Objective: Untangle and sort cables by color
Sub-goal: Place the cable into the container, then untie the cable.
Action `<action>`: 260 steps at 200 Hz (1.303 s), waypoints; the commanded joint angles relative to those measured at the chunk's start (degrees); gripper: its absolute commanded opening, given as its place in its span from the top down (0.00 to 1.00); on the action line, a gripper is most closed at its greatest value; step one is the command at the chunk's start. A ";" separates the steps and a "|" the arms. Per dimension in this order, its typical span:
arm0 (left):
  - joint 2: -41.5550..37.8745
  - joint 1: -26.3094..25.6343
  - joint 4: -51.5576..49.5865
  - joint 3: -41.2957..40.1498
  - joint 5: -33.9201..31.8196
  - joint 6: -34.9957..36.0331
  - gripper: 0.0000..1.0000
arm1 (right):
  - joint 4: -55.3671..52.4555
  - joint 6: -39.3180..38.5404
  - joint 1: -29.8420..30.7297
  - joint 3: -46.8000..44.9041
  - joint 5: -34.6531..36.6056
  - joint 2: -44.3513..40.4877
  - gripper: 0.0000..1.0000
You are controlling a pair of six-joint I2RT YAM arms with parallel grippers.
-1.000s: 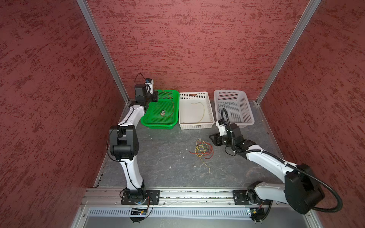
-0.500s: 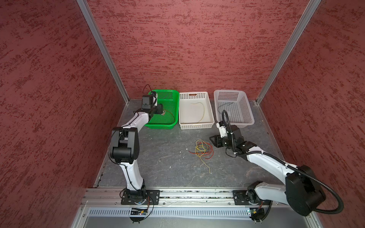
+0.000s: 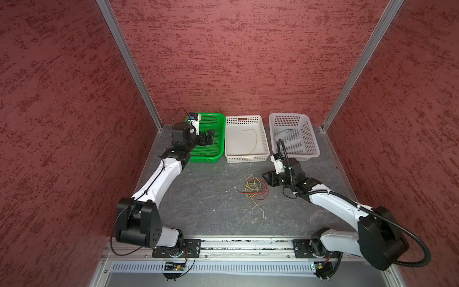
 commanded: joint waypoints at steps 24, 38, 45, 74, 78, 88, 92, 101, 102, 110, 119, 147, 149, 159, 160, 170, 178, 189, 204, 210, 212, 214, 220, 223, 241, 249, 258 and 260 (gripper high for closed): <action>-12.77 -9.77 4.53 -14.91 9.00 -1.20 0.00 | 1.61 -1.52 0.88 0.87 0.16 1.97 0.54; -15.74 -14.22 4.27 -19.34 8.77 -0.92 0.00 | 1.82 -1.43 1.01 0.96 0.12 2.73 0.54; -16.77 -16.27 4.44 -21.34 8.70 -0.87 0.00 | 1.94 -1.38 1.13 1.09 0.03 3.10 0.54; -16.23 -24.72 4.83 -26.47 6.77 0.04 0.04 | 3.32 -1.10 2.06 1.18 -0.29 4.78 0.53; -15.37 -25.36 5.27 -26.94 6.74 -0.06 0.04 | 3.41 -1.01 2.18 1.28 -0.21 5.12 0.52; -12.69 -26.13 6.49 -27.62 7.84 -0.60 0.07 | 3.81 -0.82 2.45 1.53 -0.19 6.00 0.52; -11.54 -26.21 6.89 -27.67 8.74 -0.90 0.08 | 4.00 -0.86 2.59 1.62 -0.26 6.28 0.52; -9.15 -26.23 7.63 -27.72 10.93 -1.58 0.11 | 4.24 -0.64 2.85 1.79 -0.28 6.82 0.52; -8.93 -26.23 7.75 -27.74 11.16 -1.67 0.12 | 4.28 -0.64 2.88 1.81 -0.28 6.89 0.52; -7.23 -26.28 8.72 -27.89 12.34 -1.97 0.13 | 4.40 -0.51 3.20 1.92 -0.19 7.01 0.52; -5.54 -26.24 10.05 -28.20 13.23 -2.15 0.13 | 4.66 -0.40 3.49 1.77 -0.19 6.93 0.52; -0.31 -25.97 13.70 -27.43 15.63 -1.84 0.16 | 5.05 -0.54 3.77 1.72 -0.35 7.39 0.52; 0.06 -25.97 13.88 -27.24 15.86 -1.84 0.16 | 4.98 -0.62 3.78 1.81 -0.32 7.45 0.52; 2.19 -26.05 14.27 -26.30 17.02 -1.67 0.19 | 4.70 -0.88 3.83 1.99 -0.36 7.82 0.52; 2.40 -26.05 14.28 -26.24 17.16 -1.66 0.19 | 4.73 -0.90 3.85 2.05 -0.32 7.88 0.52; 4.21 -26.10 14.59 -25.43 18.24 -1.75 0.21 | 4.60 -1.13 3.96 2.31 -0.36 8.02 0.52; 5.50 -26.16 14.93 -24.97 18.74 -1.84 0.23 | 4.50 -1.17 4.04 2.36 -0.28 8.02 0.52; 6.88 -26.23 15.49 -24.78 19.29 -1.99 0.25 | 4.68 -1.27 4.09 2.23 -0.11 7.86 0.52; 8.48 -26.23 16.34 -24.64 20.03 -2.17 0.29 | 5.00 -1.23 4.13 2.02 -0.01 7.68 0.52; 9.03 -26.31 16.69 -24.60 20.27 -2.35 0.27 | 5.25 -1.17 4.12 1.86 -0.01 7.74 0.52; 9.23 -26.32 16.84 -24.51 20.32 -2.43 0.28 | 5.32 -1.26 4.13 1.84 -0.01 7.75 0.52; 9.39 -26.38 16.99 -24.49 20.44 -2.56 0.28 | 5.40 -1.19 4.13 1.77 -0.01 7.76 0.52; 9.93 -26.49 17.47 -24.44 20.79 -2.69 0.30 | 5.69 -1.06 4.13 1.62 -0.01 7.84 0.51; 10.18 -26.56 17.58 -24.28 20.97 -2.82 0.30 | 5.86 -1.00 4.13 1.58 -0.01 7.89 0.52; 11.92 -27.38 17.93 -23.44 21.49 -3.08 0.34 | 6.50 -0.74 4.23 1.39 -0.18 8.41 0.52; 12.71 -27.75 18.24 -23.05 21.57 -3.30 0.35 | 6.68 -0.64 4.22 1.44 -0.28 8.71 0.52; 13.63 -28.28 18.71 -22.68 21.70 -3.50 0.37 | 6.82 -0.64 4.22 1.57 -0.36 8.97 0.52; 13.85 -28.32 18.76 -22.53 21.73 -3.57 0.37 | 6.90 -0.73 4.22 1.57 -0.36 8.98 0.51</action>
